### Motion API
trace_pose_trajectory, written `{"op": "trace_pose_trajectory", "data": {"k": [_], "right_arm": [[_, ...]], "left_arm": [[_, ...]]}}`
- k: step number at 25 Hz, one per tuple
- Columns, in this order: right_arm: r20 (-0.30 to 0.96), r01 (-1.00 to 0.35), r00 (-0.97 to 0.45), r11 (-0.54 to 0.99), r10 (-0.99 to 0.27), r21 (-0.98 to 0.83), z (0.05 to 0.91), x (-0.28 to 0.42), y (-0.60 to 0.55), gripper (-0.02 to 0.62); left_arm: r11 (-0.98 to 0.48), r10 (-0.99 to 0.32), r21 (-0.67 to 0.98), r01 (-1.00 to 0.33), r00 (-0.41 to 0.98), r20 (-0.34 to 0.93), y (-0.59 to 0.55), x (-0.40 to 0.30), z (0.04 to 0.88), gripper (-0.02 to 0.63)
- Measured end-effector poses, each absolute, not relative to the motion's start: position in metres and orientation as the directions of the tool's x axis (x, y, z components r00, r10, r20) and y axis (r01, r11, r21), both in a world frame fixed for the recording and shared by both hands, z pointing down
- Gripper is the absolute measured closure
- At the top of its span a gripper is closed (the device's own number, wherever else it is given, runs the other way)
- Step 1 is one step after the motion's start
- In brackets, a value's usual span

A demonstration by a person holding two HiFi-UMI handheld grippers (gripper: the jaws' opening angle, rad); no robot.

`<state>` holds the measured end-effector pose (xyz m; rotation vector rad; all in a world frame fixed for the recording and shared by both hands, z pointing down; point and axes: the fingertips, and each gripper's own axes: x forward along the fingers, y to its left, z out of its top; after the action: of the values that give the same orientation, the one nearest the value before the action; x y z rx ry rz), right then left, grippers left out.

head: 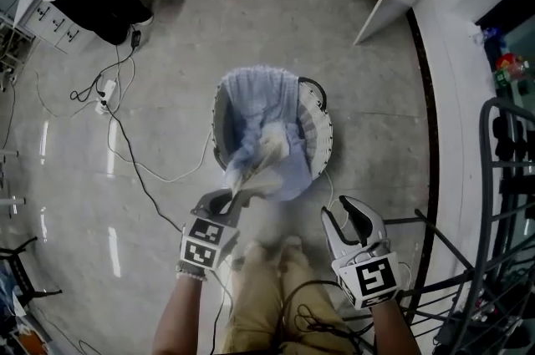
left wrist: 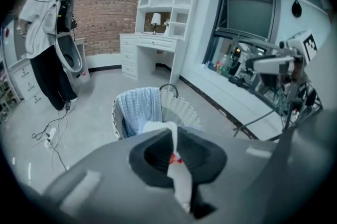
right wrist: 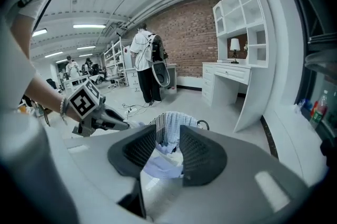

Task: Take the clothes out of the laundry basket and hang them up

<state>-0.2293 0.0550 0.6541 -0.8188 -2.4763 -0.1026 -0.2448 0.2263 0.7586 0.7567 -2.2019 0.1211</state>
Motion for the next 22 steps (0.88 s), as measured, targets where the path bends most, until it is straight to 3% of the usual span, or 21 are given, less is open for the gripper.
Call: {"op": "trace_pose_trajectory", "data": {"k": [15,22], "right_arm": [[0.456,0.631,-0.680,0.775,0.574,-0.035,0.520,-0.194,0.070,0.468],[0.421,0.665,-0.697,0.743,0.581,0.074,0.489,-0.195,0.086,0.413]], "left_arm": [[0.785,-0.527,0.032,-0.619,-0.640,0.559,0.174,-0.281,0.493,0.604],[0.776,-0.522,-0.087,-0.625,-0.714,0.467,0.156,-0.289,0.387,0.604]]}}
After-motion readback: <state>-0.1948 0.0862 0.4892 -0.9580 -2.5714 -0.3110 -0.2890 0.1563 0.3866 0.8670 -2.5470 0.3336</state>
